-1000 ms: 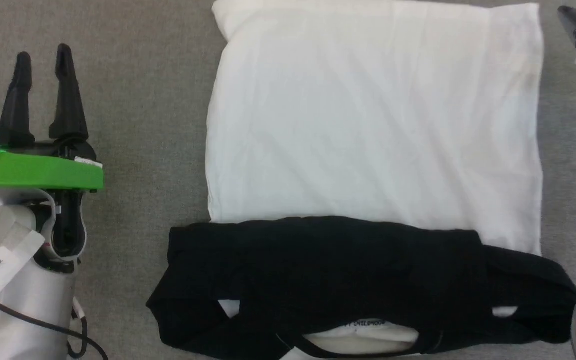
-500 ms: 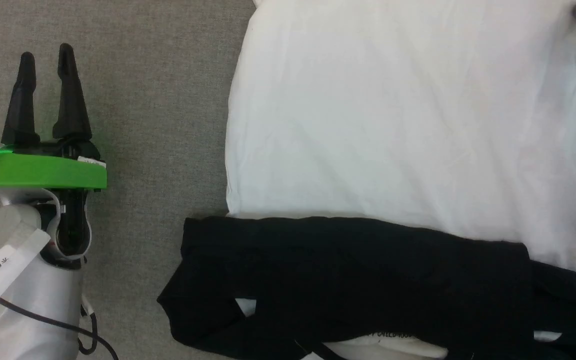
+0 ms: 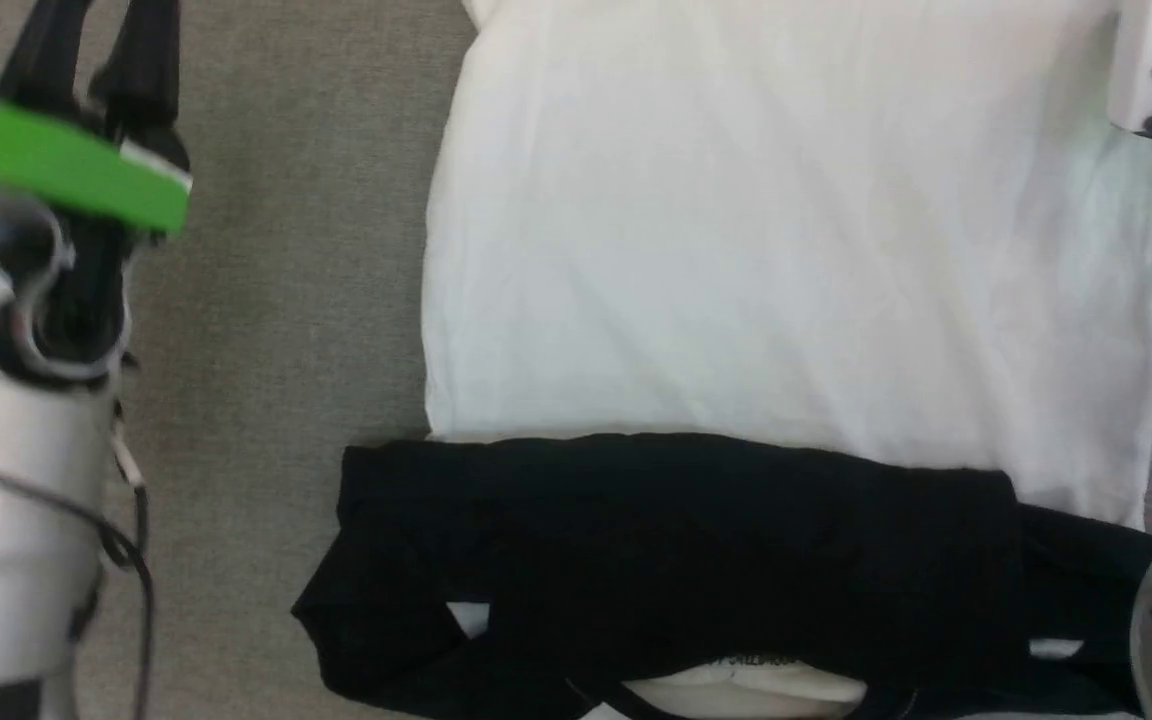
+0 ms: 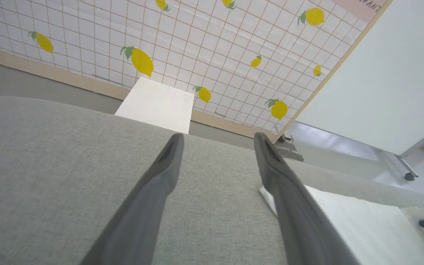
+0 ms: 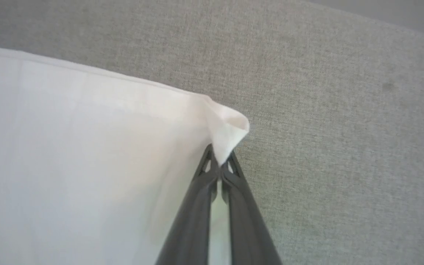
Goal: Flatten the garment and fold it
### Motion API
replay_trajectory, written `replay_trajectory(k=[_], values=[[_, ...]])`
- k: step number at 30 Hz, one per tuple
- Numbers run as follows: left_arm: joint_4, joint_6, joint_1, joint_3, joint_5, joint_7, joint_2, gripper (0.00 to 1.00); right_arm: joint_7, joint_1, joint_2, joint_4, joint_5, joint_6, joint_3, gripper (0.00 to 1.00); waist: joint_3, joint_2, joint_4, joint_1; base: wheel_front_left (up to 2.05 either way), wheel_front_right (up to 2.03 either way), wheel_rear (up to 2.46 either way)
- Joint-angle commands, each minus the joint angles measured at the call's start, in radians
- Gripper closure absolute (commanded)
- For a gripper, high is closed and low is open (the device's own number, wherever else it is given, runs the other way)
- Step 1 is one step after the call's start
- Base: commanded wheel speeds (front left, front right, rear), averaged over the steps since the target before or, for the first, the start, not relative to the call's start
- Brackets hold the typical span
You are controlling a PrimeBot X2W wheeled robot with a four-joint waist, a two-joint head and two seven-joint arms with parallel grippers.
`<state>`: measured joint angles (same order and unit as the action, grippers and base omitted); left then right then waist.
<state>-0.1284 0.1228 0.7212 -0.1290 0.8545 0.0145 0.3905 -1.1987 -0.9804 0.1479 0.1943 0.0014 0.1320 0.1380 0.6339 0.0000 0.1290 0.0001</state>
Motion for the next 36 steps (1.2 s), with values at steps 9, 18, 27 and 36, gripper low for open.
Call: replay_trajectory(k=[9,18,27,36], values=[[-0.189,-0.041,0.357,-0.181,0.090,0.550,0.069,0.00,0.043,-0.044,-0.019,0.015,0.070,-0.001,-0.131,1.00,0.025,0.0000,-0.097,-0.0001,0.00,0.00,0.00],[-0.267,-0.163,0.477,-0.324,0.014,0.859,0.089,0.00,0.069,-0.055,-0.005,0.015,0.119,-0.001,-0.191,1.00,0.062,0.0000,-0.151,-0.0001,0.00,0.00,0.00],[-0.280,-0.201,0.433,-0.380,0.013,0.989,0.108,0.00,0.098,-0.062,0.002,0.026,0.142,-0.001,-0.208,1.00,0.080,0.0000,-0.167,-0.0001,0.00,0.00,0.00],[-0.212,-0.182,0.398,-0.318,0.077,0.926,0.101,1.00,0.132,-0.068,0.019,0.047,0.147,-0.001,-0.202,1.00,0.069,0.0000,-0.158,-0.0001,0.00,0.00,0.00]])
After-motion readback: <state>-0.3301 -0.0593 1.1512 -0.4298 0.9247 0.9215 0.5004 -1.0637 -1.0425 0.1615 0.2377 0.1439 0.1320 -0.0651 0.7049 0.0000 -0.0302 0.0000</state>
